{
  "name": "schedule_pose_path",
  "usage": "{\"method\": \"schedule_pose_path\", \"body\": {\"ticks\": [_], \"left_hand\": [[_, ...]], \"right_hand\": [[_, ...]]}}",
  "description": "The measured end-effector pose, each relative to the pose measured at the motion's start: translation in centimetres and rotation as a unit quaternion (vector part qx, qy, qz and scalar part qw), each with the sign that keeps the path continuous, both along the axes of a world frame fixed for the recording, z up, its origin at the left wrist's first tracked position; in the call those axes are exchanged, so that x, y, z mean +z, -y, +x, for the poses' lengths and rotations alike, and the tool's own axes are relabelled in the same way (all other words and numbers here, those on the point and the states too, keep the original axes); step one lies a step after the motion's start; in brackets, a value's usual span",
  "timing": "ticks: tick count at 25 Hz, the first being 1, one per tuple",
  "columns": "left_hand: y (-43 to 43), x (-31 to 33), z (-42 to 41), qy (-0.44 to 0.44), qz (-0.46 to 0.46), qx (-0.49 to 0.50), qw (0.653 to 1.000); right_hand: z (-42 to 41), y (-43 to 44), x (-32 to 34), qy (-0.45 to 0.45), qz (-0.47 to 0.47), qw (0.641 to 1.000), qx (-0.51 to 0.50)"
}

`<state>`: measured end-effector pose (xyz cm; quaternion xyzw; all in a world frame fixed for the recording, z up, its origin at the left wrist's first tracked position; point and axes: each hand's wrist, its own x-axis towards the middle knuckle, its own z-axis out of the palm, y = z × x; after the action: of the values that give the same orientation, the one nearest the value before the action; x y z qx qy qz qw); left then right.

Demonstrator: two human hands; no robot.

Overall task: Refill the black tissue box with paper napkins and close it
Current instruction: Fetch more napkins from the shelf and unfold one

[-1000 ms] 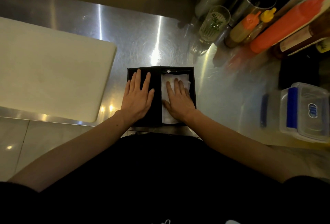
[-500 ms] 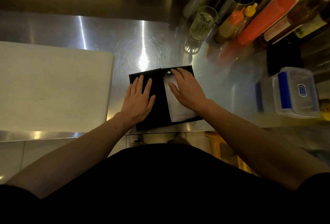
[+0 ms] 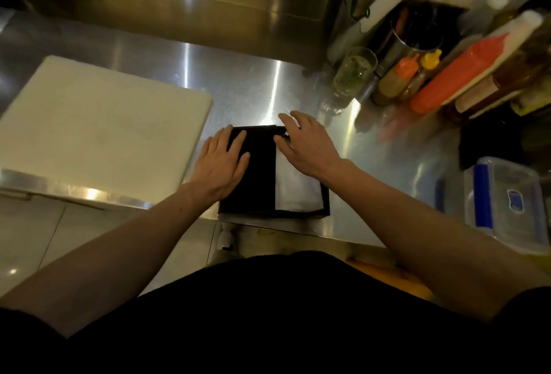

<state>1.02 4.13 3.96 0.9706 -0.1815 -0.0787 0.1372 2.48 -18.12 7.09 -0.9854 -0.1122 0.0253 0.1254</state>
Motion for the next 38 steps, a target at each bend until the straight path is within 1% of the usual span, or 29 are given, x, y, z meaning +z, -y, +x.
{"method": "schedule_pose_path", "body": {"ticks": [4,6,9,12,15,16,19,22,24,26,28,32,34,36,38], "left_hand": [[0.6,3.0,-2.6,0.067,0.007,0.112,0.991],[0.5,4.5,-4.8,0.102,0.02,0.17,0.98],[-0.7,7.3,-8.8,0.132,0.036,0.247,0.959],[-3.1,10.6,-13.7,0.155,0.048,0.326,0.931],[-6.3,13.6,-20.2,0.18,0.07,0.408,0.892],[-7.2,14.4,-22.6,0.182,0.078,0.435,0.879],[-9.3,16.5,-31.9,0.193,0.106,0.527,0.821],[-10.0,18.2,-44.3,0.192,0.145,0.619,0.748],[-9.8,18.9,-51.2,0.192,0.166,0.656,0.711],[-8.7,19.8,-59.6,0.191,0.194,0.703,0.657],[-7.2,20.6,-68.1,0.187,0.223,0.745,0.601],[-2.0,22.4,-83.8,0.169,0.256,0.816,0.49],[0.9,23.1,-89.5,0.164,0.258,0.841,0.447],[4.7,23.9,-95.8,0.151,0.277,0.869,0.38],[7.6,24.4,-100.3,0.14,0.29,0.886,0.333]], "right_hand": [[1.9,0.5,2.6,0.027,-0.012,0.993,0.112],[2.4,-0.2,3.9,0.054,-0.008,0.984,0.167],[2.1,-3.2,6.1,0.076,0.009,0.966,0.248],[0.7,-8.2,8.8,0.109,0.036,0.934,0.338],[-2.8,-14.5,11.5,0.128,0.052,0.89,0.434],[-4.4,-16.6,12.3,0.133,0.057,0.871,0.469],[-11.6,-23.3,14.8,0.153,0.079,0.805,0.568],[-23.0,-29.3,17.0,0.153,0.101,0.724,0.664],[-29.6,-31.9,17.7,0.157,0.118,0.678,0.709],[-38.2,-34.1,18.4,0.159,0.139,0.625,0.751],[-47.1,-35.3,19.4,0.14,0.152,0.579,0.789],[-64.7,-35.9,20.7,0.117,0.178,0.463,0.86],[-71.8,-35.4,21.4,0.109,0.193,0.415,0.882],[-80.4,-34.0,22.5,0.099,0.197,0.352,0.909],[-86.7,-32.8,23.5,0.093,0.211,0.303,0.925]]}}
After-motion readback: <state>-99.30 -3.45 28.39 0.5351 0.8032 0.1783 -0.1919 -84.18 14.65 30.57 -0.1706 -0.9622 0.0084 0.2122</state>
